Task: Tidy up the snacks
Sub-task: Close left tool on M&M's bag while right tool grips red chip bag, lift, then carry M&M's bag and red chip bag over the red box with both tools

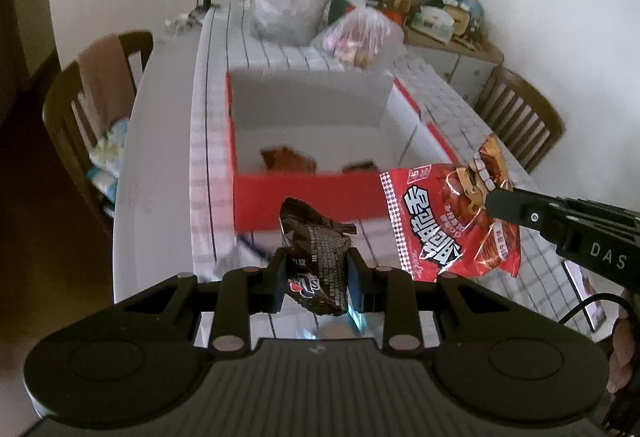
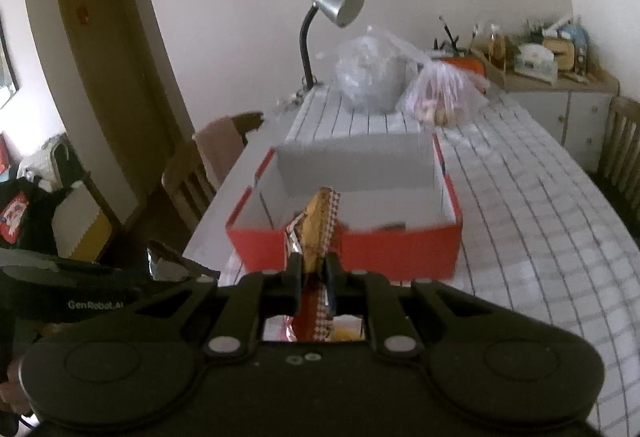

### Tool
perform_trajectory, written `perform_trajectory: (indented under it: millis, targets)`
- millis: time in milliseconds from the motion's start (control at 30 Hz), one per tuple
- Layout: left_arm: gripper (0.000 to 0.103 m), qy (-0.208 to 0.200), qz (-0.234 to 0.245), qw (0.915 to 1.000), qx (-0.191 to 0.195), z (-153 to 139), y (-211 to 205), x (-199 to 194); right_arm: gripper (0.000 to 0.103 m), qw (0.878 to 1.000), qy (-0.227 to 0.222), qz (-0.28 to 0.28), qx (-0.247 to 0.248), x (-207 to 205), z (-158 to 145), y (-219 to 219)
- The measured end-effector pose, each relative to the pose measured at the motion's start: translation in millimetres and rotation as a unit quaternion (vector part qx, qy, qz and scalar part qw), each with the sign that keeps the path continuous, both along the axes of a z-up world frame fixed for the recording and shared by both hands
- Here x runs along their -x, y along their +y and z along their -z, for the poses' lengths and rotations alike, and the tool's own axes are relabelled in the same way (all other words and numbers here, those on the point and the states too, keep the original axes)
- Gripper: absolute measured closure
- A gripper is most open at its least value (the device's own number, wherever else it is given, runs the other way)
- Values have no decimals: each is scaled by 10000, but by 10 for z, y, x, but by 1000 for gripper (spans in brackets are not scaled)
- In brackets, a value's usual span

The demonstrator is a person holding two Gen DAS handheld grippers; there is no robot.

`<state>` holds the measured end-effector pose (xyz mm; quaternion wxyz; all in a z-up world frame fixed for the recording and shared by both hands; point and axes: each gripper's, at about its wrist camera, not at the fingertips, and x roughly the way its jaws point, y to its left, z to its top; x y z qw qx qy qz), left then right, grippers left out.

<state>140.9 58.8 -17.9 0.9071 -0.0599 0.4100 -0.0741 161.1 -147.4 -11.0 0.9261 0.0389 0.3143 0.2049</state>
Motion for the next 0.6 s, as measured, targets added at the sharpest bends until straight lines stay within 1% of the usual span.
perform_trajectory:
  millis: [167, 333, 467, 600]
  targets:
    - [73, -149, -36, 9998, -129, -137, -62, -391, 93, 9998, -208, 45, 8, -374, -117, 11]
    - [73, -163, -118, 9992, -345, -166, -129, -839, 93, 9995, -238, 179, -50, -821, -134, -27]
    - [73, -39, -183, 9986, -488, -93, -135, -1186, 93, 9997, -81, 228, -91, -1209, -48, -68]
    - [73, 197, -258, 9978, -575, 59, -125, -1487, 93, 9995, 150, 280, -62, -1553, 141, -83]
